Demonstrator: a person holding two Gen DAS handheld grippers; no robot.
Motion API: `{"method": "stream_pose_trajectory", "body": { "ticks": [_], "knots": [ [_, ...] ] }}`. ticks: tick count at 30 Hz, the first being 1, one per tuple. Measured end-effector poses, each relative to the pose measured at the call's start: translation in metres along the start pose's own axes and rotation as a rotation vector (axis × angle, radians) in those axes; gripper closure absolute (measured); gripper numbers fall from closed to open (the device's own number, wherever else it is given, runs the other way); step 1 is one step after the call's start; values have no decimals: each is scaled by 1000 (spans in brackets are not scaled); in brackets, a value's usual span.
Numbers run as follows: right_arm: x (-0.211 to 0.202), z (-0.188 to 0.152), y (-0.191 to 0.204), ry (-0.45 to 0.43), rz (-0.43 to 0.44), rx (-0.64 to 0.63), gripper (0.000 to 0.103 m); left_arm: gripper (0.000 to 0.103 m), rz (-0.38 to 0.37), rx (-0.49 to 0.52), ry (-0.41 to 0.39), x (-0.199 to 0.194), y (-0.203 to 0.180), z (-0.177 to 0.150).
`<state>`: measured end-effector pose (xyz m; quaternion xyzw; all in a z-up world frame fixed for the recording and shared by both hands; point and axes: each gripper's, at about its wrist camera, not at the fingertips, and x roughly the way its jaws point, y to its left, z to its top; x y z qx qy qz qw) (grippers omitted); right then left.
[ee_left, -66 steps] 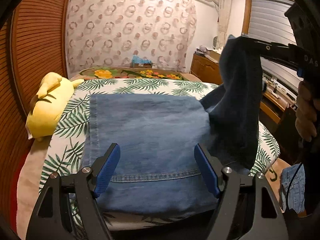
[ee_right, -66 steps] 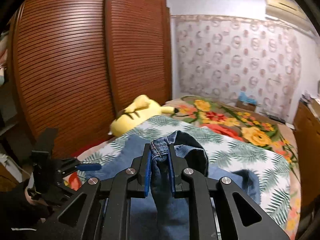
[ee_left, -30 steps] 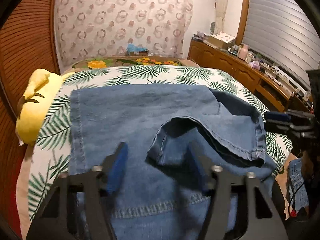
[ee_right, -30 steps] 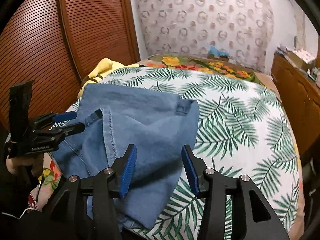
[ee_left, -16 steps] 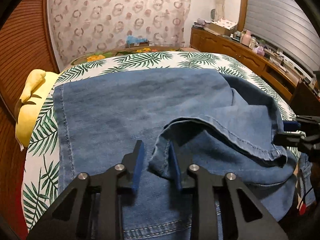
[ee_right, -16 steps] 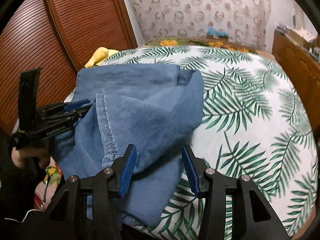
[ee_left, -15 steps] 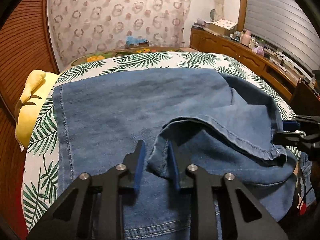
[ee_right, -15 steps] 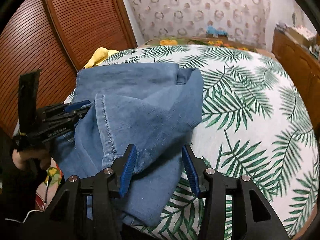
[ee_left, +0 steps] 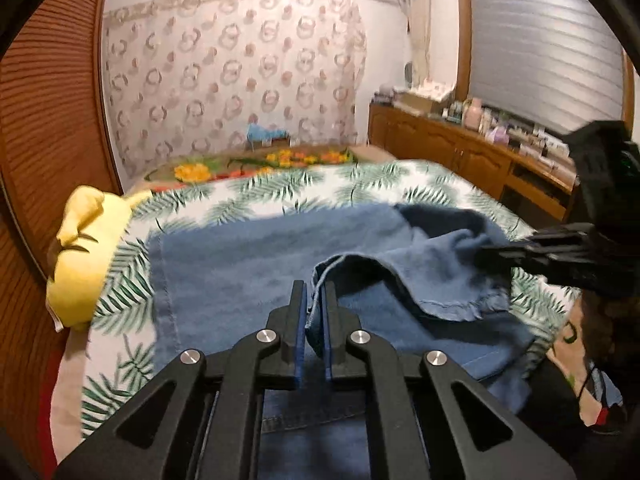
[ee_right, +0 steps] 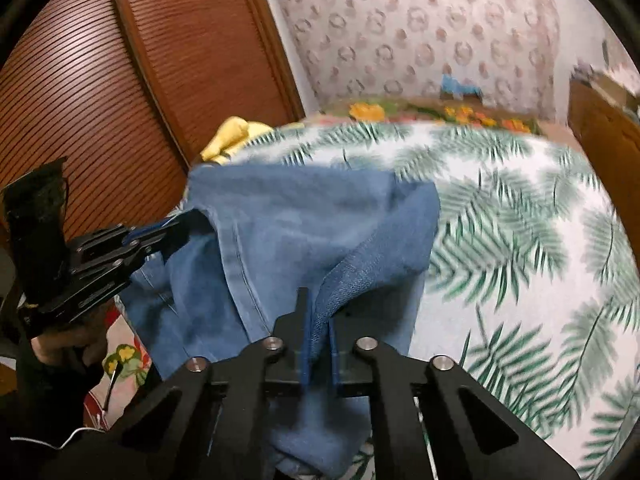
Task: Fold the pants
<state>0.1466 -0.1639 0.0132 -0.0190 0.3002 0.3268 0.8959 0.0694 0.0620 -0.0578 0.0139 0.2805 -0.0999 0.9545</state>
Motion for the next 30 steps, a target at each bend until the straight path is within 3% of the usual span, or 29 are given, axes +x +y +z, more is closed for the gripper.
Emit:
{"method": "stream_pose_trajectory", "body": {
  "ticks": [7, 12, 19, 30],
  "knots": [
    [-23, 48, 20, -109, 18, -111, 100, 95, -19, -19, -82, -46, 4, 7],
    [-19, 77, 34, -135, 62, -156, 100, 95, -19, -40, -112, -65, 6, 2],
    [25, 101, 38, -87, 108, -185, 100, 96, -9, -73, -97, -80, 11, -14],
    [104, 123, 51, 42, 122, -209, 100, 96, 28, -110, 21, -50, 37, -45]
  ]
}}
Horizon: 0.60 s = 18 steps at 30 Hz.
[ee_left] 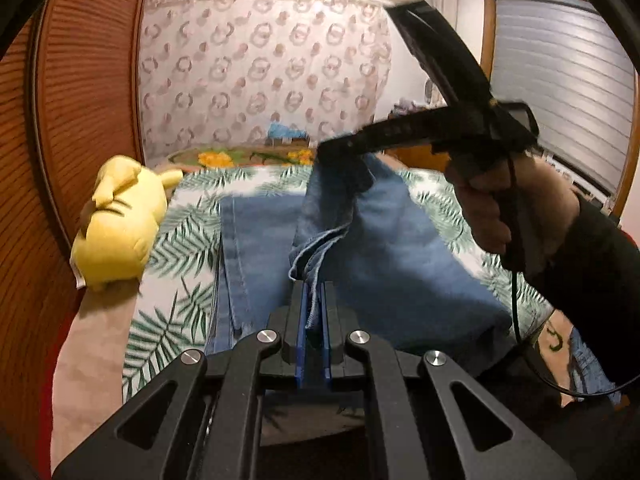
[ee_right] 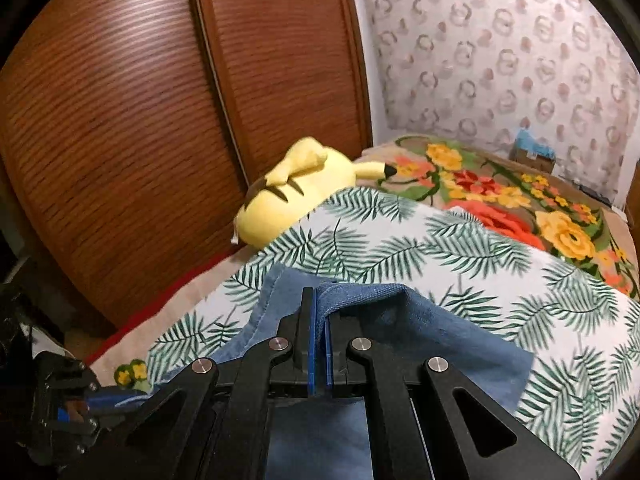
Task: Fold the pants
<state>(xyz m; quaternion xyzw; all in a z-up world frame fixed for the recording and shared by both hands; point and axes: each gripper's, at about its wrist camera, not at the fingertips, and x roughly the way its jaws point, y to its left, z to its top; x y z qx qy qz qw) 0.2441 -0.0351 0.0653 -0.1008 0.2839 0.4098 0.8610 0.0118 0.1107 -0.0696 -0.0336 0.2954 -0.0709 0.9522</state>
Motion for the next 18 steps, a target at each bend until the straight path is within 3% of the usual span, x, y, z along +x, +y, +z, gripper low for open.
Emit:
{"method": "stream_pose_trajectory", "body": {
  "ticks": [7, 13, 18],
  "knots": [
    [38, -2, 4, 67, -9, -9, 100, 95, 7, -27, 65, 17, 6, -16],
    [38, -1, 9, 72, -10, -10, 100, 95, 3, -30, 88, 21, 7, -18],
    [24, -5, 14, 55, 0, -25, 88, 95, 7, -21, 90, 20, 6, -18]
  ]
}}
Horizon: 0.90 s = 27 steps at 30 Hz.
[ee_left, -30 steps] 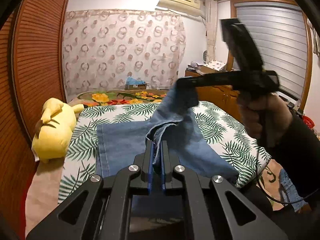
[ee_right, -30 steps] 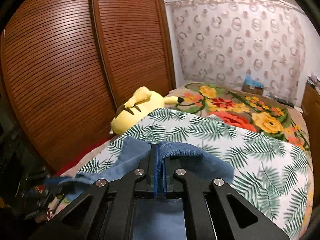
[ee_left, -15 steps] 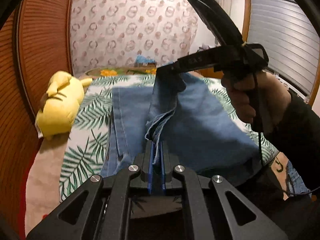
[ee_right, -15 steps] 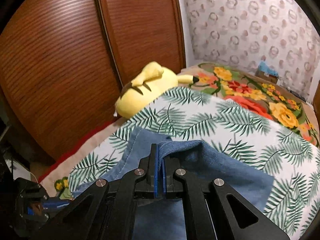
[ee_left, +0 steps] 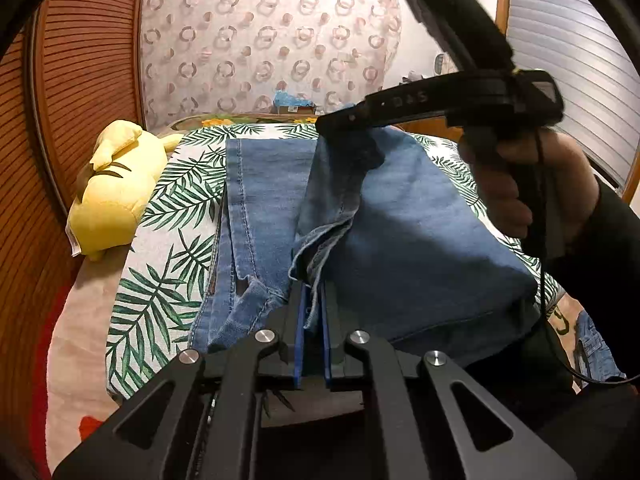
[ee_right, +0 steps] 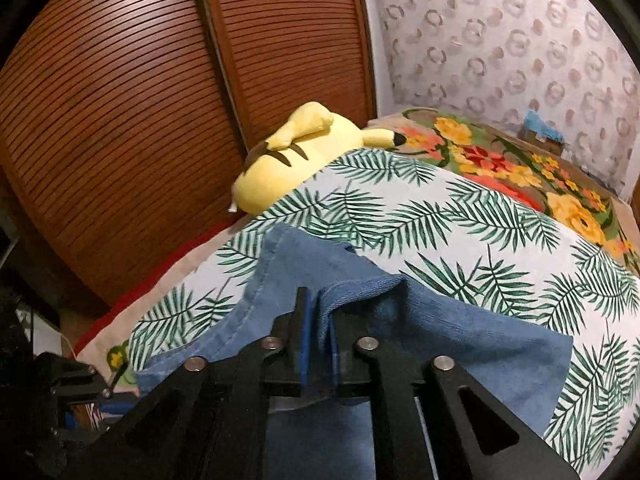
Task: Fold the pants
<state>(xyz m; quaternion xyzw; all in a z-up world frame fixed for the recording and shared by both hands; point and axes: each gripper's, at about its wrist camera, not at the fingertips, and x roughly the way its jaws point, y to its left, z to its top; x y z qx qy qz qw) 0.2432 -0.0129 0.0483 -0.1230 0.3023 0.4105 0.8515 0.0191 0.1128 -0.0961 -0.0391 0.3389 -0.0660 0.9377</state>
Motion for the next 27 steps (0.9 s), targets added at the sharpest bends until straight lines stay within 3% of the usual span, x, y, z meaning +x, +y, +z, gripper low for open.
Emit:
{"method": "stream_pose_trajectory", "body": {
  "ticks": [9, 14, 25, 26, 27],
  "knots": [
    [-20, -11, 1, 14, -5, 5, 73, 95, 10, 2, 5, 0, 0, 2],
    [-29, -23, -12, 28, -32, 37, 71, 95, 9, -4, 8, 2, 2, 0],
    [-22, -35, -8, 68, 3, 27, 72, 95, 9, -19, 15, 3, 5, -3],
    [-19, -33, -8, 74, 16, 26, 73, 95, 10, -21, 15, 3, 5, -4],
    [-18, -31, -6, 78, 25, 21, 86, 95, 9, -24, 16, 3, 6, -4]
  ]
}}
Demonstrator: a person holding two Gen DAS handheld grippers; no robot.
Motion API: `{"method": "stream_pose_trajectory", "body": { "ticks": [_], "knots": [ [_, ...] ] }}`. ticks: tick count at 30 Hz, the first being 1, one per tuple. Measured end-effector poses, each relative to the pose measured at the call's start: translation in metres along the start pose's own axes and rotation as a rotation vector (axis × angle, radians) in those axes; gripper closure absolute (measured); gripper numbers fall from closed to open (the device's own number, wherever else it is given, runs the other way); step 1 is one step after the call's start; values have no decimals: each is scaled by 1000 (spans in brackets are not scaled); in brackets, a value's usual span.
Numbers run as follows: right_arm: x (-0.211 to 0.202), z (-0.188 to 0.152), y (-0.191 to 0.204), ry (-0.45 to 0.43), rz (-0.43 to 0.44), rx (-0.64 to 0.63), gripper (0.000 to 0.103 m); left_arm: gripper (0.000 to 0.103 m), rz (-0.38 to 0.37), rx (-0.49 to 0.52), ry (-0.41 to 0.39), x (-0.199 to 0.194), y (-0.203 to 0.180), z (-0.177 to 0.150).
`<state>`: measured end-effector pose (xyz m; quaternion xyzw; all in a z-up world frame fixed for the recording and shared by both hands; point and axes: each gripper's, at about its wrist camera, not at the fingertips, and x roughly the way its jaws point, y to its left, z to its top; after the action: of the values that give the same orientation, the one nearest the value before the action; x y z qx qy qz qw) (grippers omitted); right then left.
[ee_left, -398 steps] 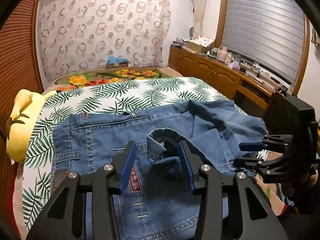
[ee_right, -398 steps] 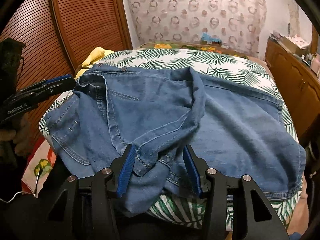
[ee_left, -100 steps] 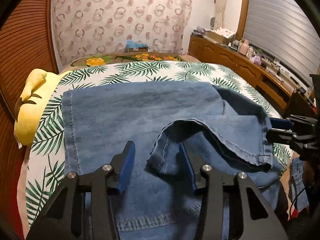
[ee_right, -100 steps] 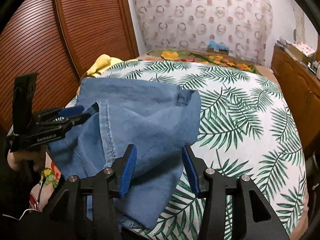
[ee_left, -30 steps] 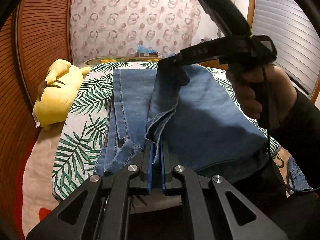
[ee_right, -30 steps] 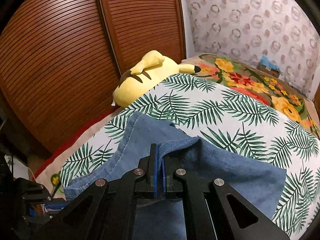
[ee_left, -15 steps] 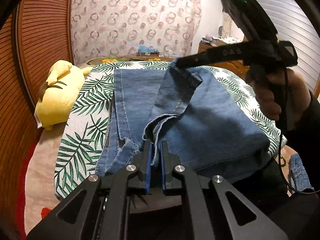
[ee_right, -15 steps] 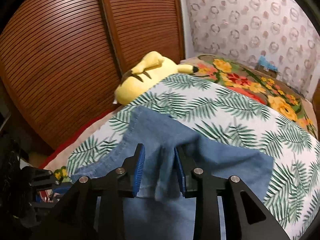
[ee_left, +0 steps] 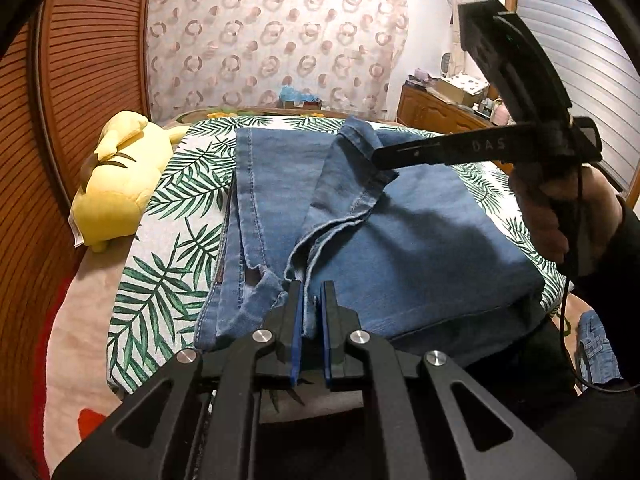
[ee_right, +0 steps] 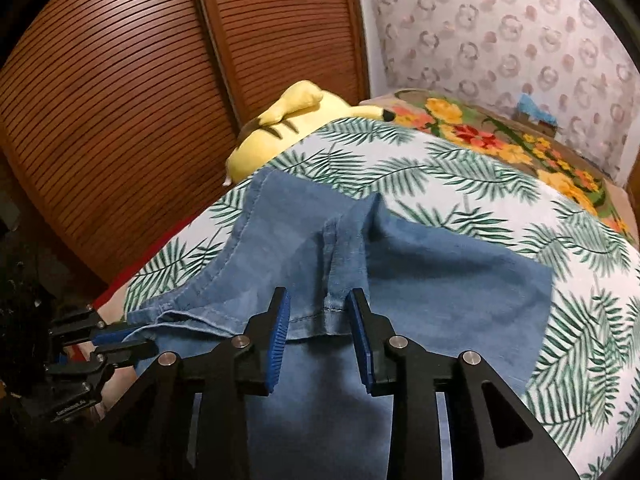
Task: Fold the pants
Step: 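Fold the jeans over with both grippers and release them on the bed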
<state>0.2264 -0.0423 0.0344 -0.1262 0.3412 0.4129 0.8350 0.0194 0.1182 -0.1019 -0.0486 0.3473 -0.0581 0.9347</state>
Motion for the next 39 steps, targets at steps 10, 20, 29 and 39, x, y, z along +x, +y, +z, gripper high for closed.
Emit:
{"method": "stream_pose_trajectory", "body": {
  "ticks": [10, 20, 29, 39],
  "knots": [
    [-7, 40, 27, -79, 54, -88, 101, 95, -10, -12, -23, -10, 1, 0],
    [-17, 28, 24, -127, -20, -85, 101, 93, 4, -23, -44, -19, 12, 4],
    [-13, -1, 8, -71, -115, -10, 62, 36, -6, 28, -43, 0, -1, 24],
    [29, 2, -10, 76, -69, 29, 62, 36, 77, -8, 10, 28, 16, 24]
  ]
}}
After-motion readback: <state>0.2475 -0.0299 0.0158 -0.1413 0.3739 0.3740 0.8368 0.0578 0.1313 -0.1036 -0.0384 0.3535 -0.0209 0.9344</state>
